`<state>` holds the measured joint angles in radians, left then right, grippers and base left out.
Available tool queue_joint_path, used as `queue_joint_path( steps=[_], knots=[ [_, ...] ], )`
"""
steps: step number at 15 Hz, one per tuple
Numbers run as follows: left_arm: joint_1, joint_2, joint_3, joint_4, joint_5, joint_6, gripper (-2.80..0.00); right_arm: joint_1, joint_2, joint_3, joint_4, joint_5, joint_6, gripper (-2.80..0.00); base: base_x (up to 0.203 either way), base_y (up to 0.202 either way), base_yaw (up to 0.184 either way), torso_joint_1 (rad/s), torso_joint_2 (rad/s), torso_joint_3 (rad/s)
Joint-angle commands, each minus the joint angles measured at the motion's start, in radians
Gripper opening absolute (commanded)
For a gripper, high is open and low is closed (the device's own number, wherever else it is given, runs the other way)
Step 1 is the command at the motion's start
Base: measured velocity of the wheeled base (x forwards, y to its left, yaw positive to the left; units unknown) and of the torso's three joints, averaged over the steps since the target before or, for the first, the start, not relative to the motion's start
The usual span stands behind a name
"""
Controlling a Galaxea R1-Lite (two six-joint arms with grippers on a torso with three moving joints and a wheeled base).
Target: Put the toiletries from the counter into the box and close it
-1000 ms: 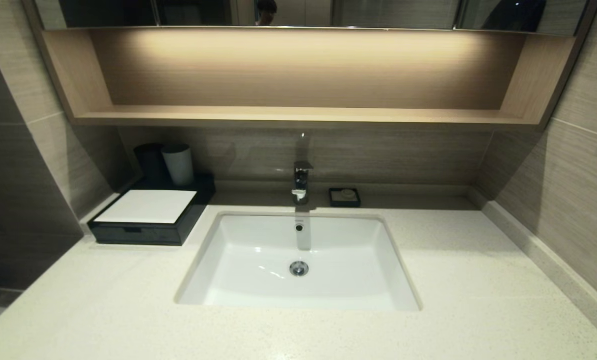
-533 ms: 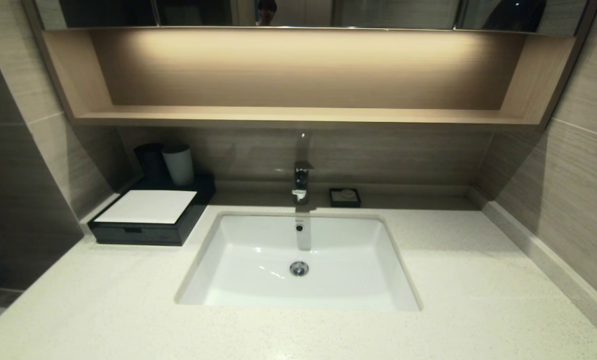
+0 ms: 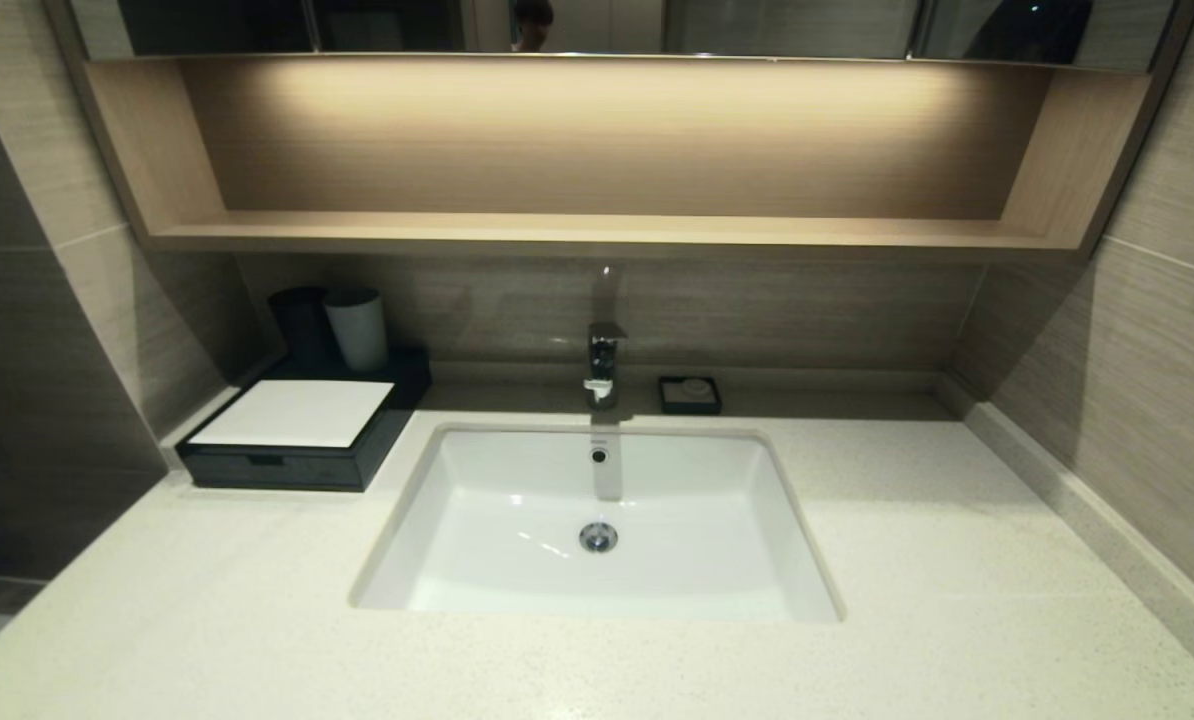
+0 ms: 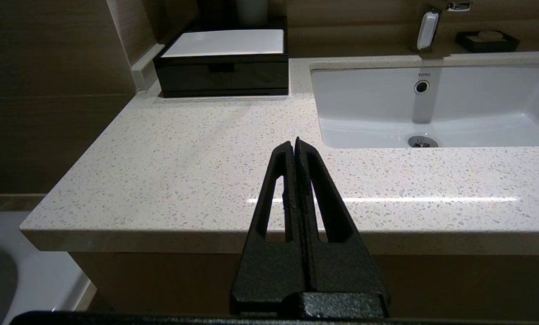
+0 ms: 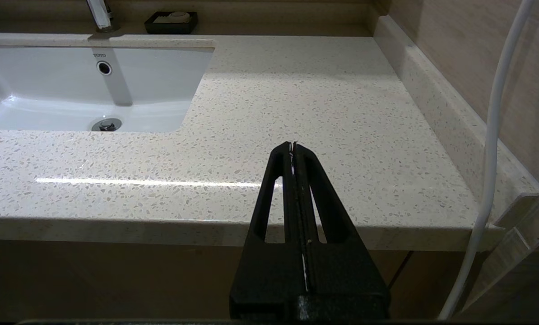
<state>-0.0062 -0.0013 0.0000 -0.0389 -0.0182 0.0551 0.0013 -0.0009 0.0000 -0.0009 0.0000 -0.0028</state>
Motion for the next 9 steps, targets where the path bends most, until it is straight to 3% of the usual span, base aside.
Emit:
queue_joint_path(
  steps=[1,9],
  knots=[
    [0.000,0.001,0.020,-0.001,0.000,0.000,-2.80,0.000,0.001,0.002,0.001,0.000,0.000,-2.80,0.000,0.000,0.000,0.000,0.00,0.000],
    [0.000,0.001,0.020,-0.001,0.000,0.000,-2.80,0.000,-0.001,0.002,0.001,0.000,-0.002,-2.80,0.000,0.000,0.000,0.000,0.00,0.000]
  ],
)
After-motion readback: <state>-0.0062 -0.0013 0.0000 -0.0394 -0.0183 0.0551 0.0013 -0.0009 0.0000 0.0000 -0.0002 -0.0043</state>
